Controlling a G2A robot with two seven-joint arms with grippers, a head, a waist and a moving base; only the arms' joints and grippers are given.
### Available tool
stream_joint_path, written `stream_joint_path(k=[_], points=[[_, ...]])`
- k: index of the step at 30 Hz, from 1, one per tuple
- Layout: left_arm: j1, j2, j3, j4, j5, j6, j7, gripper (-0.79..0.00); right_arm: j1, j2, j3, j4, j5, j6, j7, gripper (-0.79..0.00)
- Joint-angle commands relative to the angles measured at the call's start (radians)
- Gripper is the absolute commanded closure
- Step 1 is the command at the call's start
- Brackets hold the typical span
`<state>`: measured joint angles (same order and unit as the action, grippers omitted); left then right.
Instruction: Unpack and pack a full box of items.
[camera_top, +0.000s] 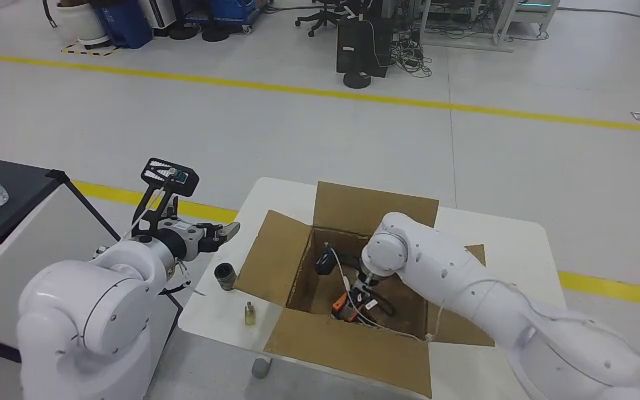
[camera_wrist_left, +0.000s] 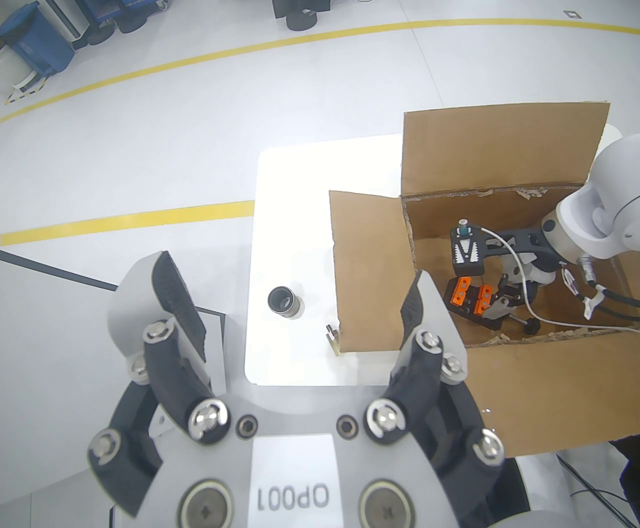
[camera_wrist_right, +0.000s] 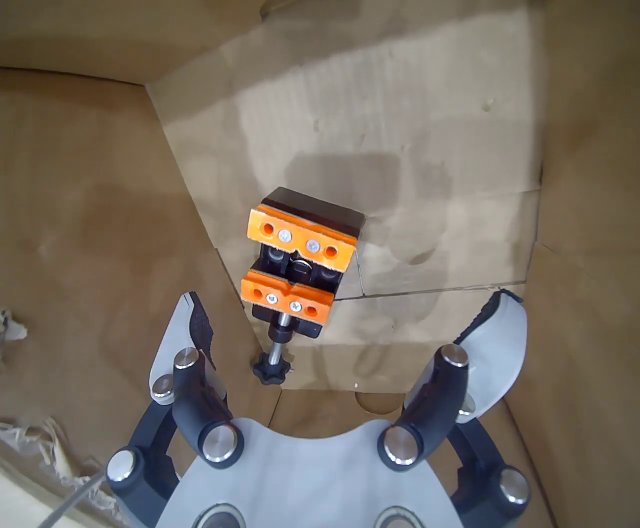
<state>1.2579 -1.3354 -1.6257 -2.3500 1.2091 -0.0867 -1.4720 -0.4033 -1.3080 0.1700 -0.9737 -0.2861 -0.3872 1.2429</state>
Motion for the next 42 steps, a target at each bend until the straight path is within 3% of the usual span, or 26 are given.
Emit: stream_joint_path(k=[1, 15, 27, 29, 30, 31, 32, 34, 35, 36, 42], points=[[0.0, 0.0, 0.0, 0.0, 0.0, 0.0, 0.0, -0.785, -0.006, -0.019, 0.0, 0.027, -0.011, 0.002, -0.003, -0.785], [0.0, 0.0, 0.0, 0.0, 0.0, 0.0, 0.0, -0.785, -0.04, -0.132, 0.0, 0.191, -0.042, -0.019, -0.025, -0.785], [0.0, 0.0, 0.0, 0.0, 0.0, 0.0, 0.0, -0.785, -0.052, -0.204, 0.0, 0.293, -0.076, -0.042, -0.017, -0.77], [0.0, 0.0, 0.0, 0.0, 0.0, 0.0, 0.0, -0.785, -0.055, -0.214, 0.0, 0.304, -0.082, -0.045, -0.016, -0.693], [0.0, 0.0, 0.0, 0.0, 0.0, 0.0, 0.0, -0.785, -0.055, -0.218, 0.001, 0.309, -0.083, -0.047, -0.018, -0.61], [0.0, 0.0, 0.0, 0.0, 0.0, 0.0, 0.0, -0.785, -0.056, -0.222, 0.001, 0.314, -0.086, -0.049, -0.018, -0.523], [0.0, 0.0, 0.0, 0.0, 0.0, 0.0, 0.0, -0.785, -0.057, -0.225, 0.002, 0.319, -0.088, -0.051, -0.018, -0.342], [0.0, 0.0, 0.0, 0.0, 0.0, 0.0, 0.0, -0.785, -0.058, -0.232, 0.002, 0.327, -0.093, -0.052, -0.018, -0.219], [0.0, 0.0, 0.0, 0.0, 0.0, 0.0, 0.0, -0.785, -0.059, -0.236, 0.002, 0.33, -0.097, -0.053, -0.019, -0.083], [0.0, 0.0, 0.0, 0.0, 0.0, 0.0, 0.0, -0.785, -0.059, -0.238, 0.002, 0.334, -0.1, -0.053, -0.02, 0.0], [0.0, 0.0, 0.0, 0.0, 0.0, 0.0, 0.0, -0.785, -0.049, -0.25, 0.01, 0.341, -0.13, -0.042, -0.029, 0.0]])
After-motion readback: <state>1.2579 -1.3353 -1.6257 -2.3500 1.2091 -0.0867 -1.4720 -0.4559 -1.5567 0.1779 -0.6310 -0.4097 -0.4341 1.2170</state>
